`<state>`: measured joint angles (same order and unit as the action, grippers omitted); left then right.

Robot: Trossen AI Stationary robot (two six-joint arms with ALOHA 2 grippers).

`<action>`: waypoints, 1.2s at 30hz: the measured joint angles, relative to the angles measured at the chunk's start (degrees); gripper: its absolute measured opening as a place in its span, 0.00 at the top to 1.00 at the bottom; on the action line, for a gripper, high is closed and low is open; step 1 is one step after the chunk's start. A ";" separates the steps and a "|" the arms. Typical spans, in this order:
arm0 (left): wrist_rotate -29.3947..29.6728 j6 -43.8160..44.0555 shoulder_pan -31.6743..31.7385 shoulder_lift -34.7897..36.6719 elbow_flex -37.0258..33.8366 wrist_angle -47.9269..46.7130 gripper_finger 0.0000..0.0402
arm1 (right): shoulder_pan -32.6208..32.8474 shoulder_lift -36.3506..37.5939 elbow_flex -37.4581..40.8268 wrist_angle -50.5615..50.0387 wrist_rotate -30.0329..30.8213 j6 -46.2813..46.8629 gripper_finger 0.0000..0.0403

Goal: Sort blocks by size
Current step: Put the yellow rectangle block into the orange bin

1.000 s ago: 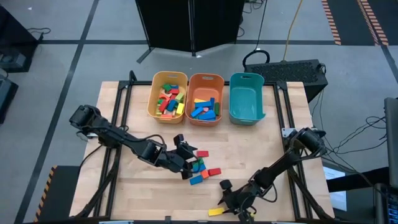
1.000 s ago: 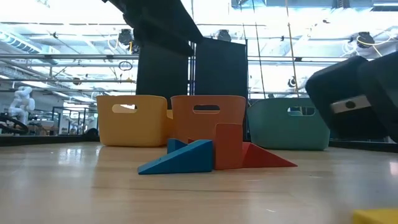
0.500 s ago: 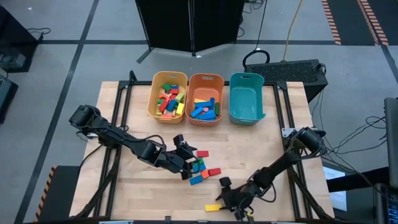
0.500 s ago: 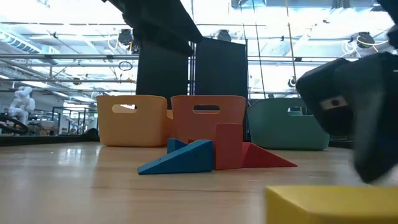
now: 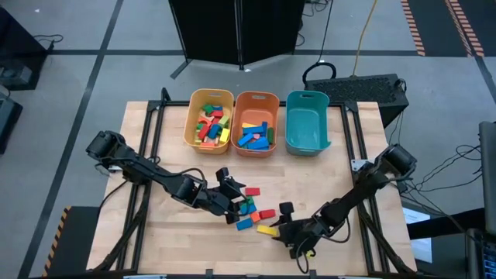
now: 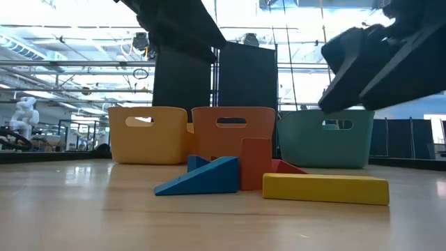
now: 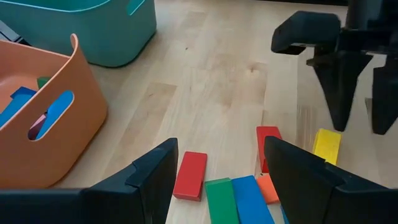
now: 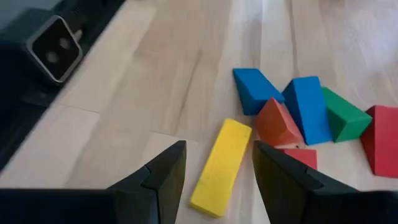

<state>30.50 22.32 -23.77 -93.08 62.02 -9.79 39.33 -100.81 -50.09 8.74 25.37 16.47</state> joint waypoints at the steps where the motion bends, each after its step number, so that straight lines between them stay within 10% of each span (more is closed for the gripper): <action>1: 0.00 -0.05 -0.02 0.00 0.00 0.01 0.40 | 0.00 0.03 0.00 0.05 -0.04 0.25 0.57; 29: 0.04 -0.12 -1.01 -3.02 0.00 1.41 0.40 | 0.09 -10.39 -0.20 3.67 4.26 15.94 0.57; 36: 0.03 -1.61 -1.01 -3.06 0.00 1.59 0.40 | 0.00 -10.48 -0.11 3.10 8.57 15.03 0.74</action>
<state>30.53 20.71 -24.77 -96.14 62.02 -8.20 39.33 -111.28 -50.19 11.84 33.94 31.49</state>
